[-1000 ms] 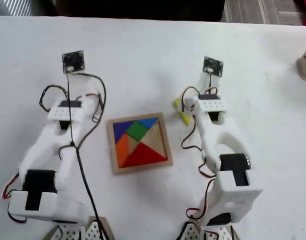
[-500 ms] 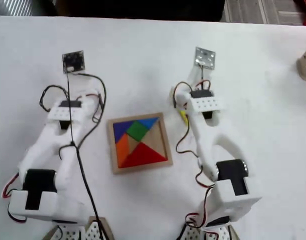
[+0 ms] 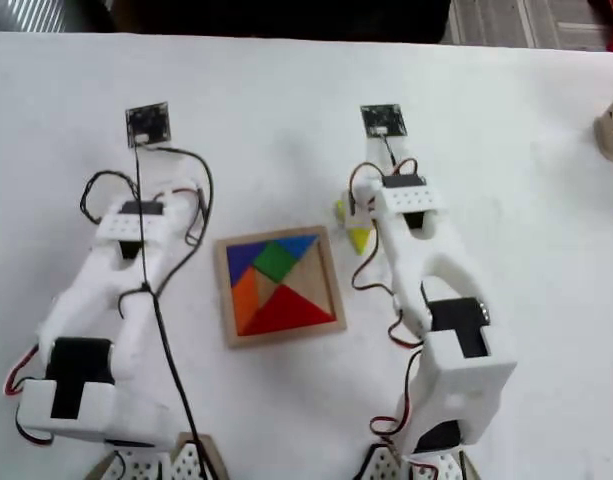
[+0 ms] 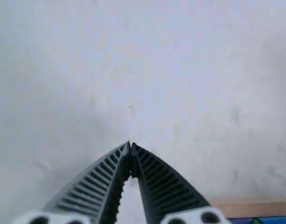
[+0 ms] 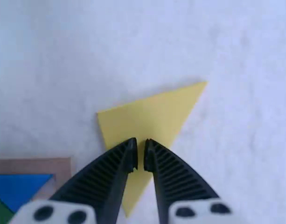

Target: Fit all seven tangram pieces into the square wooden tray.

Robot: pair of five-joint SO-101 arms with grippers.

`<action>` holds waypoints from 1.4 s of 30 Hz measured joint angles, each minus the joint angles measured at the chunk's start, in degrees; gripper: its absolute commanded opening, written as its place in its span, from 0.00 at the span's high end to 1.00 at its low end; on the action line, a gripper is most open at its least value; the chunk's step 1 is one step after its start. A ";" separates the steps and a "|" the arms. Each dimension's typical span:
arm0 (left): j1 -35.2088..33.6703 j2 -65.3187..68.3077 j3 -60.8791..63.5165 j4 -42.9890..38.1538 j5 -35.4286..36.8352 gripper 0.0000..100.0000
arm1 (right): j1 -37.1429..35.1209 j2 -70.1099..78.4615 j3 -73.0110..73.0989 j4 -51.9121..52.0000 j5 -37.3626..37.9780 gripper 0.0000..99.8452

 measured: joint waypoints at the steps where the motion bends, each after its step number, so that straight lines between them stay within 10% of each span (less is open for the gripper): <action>1: 0.00 0.00 0.00 0.00 0.00 0.98 | 0.35 0.00 0.00 0.88 0.88 0.98; 16: 0.00 0.00 0.00 0.00 0.00 0.98 | 9.14 -1.14 -1.05 10.90 13.89 0.98; 29: 0.62 0.00 0.00 0.00 0.00 0.98 | -6.24 -7.56 -2.46 4.13 -6.95 0.98; 42: 0.62 0.00 0.00 0.00 0.00 0.98 | 0.09 3.69 -2.55 1.85 3.34 0.98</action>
